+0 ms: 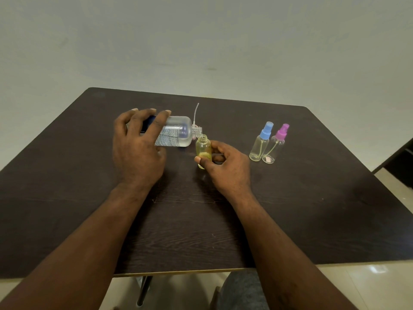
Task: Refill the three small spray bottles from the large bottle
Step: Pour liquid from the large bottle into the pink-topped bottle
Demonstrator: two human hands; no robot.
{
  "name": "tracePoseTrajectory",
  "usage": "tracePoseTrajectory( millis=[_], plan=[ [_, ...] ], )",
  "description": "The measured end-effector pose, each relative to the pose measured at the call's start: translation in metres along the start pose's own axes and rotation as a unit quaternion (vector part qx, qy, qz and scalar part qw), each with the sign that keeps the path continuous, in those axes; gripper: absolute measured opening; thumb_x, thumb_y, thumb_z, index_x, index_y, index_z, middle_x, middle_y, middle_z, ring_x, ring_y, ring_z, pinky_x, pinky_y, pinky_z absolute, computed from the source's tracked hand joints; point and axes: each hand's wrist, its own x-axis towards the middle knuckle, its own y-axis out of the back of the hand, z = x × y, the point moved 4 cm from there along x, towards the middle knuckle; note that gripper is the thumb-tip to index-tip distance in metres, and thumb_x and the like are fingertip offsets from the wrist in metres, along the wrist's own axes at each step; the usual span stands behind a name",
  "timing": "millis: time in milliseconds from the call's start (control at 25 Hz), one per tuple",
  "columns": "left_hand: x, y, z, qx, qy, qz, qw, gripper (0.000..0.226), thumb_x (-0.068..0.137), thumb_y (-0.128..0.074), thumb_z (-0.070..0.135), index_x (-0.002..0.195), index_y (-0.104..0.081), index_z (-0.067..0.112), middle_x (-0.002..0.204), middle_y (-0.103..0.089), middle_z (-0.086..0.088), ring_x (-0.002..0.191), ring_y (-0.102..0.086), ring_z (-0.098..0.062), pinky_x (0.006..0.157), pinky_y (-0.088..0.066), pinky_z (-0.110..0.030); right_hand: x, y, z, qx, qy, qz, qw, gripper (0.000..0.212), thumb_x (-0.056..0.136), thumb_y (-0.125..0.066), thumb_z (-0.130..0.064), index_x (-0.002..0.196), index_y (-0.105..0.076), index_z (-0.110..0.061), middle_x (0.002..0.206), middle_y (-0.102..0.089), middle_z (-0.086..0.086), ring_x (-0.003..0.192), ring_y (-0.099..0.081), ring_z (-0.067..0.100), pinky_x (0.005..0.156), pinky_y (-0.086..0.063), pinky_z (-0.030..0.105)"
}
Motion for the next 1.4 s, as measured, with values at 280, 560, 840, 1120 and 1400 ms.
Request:
tracePoseTrajectory(
  millis=[280,560,840,1120,1400],
  plan=[
    [0.0001,-0.0009,-0.0007,0.002,0.000,0.002,1.000,0.078,0.079,-0.073,0.003,0.149,-0.055,0.032,0.147,-0.053,0.000,0.137,-0.038,-0.033,0.092,-0.055,-0.049,0.0006,0.0001,0.0001,-0.002,0.002,-0.001,1.000,0.049,0.084,-0.087,-0.034,0.130,-0.072,-0.028,0.118,-0.076,-0.012,0.101,-0.071,-0.001,0.089,-0.063,0.027],
    [0.0001,0.0002,-0.0003,0.002,-0.001,-0.002,1.000,0.078,0.078,-0.075,0.003,0.149,-0.055,0.031,0.147,-0.053,-0.002,0.137,-0.037,-0.034,0.094,-0.055,-0.050,0.0010,0.0005,-0.0008,-0.004,0.001,-0.004,1.000,0.049,0.084,-0.087,-0.034,0.131,-0.072,-0.028,0.119,-0.076,-0.012,0.101,-0.071,-0.002,0.088,-0.061,0.022],
    [-0.0003,0.0004,0.0004,-0.001,0.000,0.002,1.000,0.078,0.078,-0.073,0.002,0.148,-0.056,0.031,0.147,-0.054,-0.001,0.137,-0.039,-0.034,0.093,-0.055,-0.049,-0.0002,0.0017,-0.0018,-0.005,0.003,-0.001,1.000,0.049,0.084,-0.087,-0.034,0.130,-0.072,-0.028,0.116,-0.076,-0.014,0.099,-0.070,-0.003,0.087,-0.061,0.022],
    [0.0001,-0.0002,0.0001,0.001,-0.003,0.000,1.000,0.077,0.079,-0.073,0.004,0.149,-0.056,0.031,0.147,-0.054,-0.001,0.137,-0.038,-0.034,0.094,-0.054,-0.047,-0.0004,0.0005,-0.0002,0.006,0.003,0.003,1.000,0.047,0.083,-0.088,-0.033,0.127,-0.074,-0.028,0.113,-0.077,-0.014,0.098,-0.072,-0.002,0.087,-0.063,0.027],
    [-0.0002,-0.0003,0.0000,0.000,-0.003,0.002,1.000,0.077,0.080,-0.073,0.003,0.149,-0.056,0.031,0.147,-0.054,-0.001,0.138,-0.038,-0.034,0.094,-0.054,-0.048,0.0004,-0.0007,0.0010,0.005,-0.002,0.000,1.000,0.048,0.083,-0.088,-0.033,0.129,-0.073,-0.029,0.115,-0.077,-0.013,0.099,-0.072,-0.001,0.088,-0.063,0.029]
  ],
)
